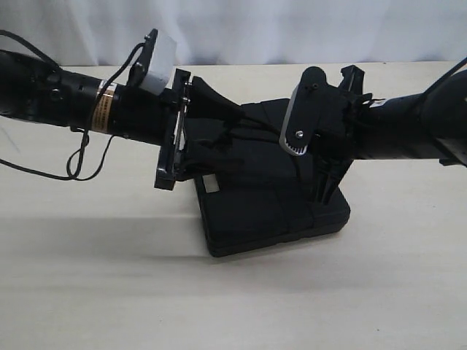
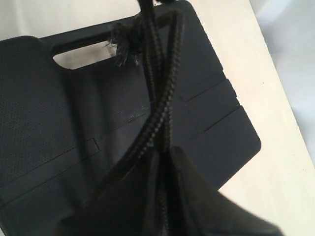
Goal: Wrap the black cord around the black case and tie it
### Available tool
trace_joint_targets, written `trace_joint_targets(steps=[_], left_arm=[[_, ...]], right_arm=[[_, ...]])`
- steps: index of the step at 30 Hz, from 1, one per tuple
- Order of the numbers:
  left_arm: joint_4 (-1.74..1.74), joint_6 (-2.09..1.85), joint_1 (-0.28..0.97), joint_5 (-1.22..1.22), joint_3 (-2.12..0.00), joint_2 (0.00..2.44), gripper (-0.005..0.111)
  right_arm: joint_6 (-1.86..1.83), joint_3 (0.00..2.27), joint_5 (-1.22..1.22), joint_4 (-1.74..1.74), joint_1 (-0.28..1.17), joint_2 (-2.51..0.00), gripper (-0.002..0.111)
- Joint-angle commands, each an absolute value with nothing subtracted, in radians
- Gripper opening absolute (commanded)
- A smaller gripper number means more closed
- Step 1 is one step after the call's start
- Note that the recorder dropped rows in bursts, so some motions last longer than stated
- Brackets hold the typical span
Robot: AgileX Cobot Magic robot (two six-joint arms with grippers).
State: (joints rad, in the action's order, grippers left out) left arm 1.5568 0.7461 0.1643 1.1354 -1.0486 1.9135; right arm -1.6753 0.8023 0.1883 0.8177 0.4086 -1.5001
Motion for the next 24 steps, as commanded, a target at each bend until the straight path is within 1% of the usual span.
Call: trace_joint_targets(steps=[1,4,6,8,13,24], left_arm=[[1.456,0.735,0.178,1.074,-1.050,1.942,0.055],[1.454,0.737,0.178,1.041,-1.050,1.946,0.040],[1.454,0.737,0.178,1.027,-1.050,1.946,0.034],[1.454,0.737,0.178,0.999,-1.050,1.946,0.032],[1.431,0.737,0.178,0.917,-1.050,1.946,0.032],[1.418,0.737,0.188,0.938,-1.050,1.946,0.032]], right_arm=[[-1.679,0.808,0.189,0.822,0.410,-1.500,0.004],[-1.679,0.808,0.189,0.822,0.410,-1.500,0.004],[-1.679,0.808,0.189,0.822,0.410,-1.500,0.004],[-1.679,0.808,0.189,0.822,0.410,-1.500,0.004],[-1.679,0.808,0.189,0.822,0.410,-1.500,0.004],[-1.679,0.808,0.189,0.822,0.410,-1.500,0.004]])
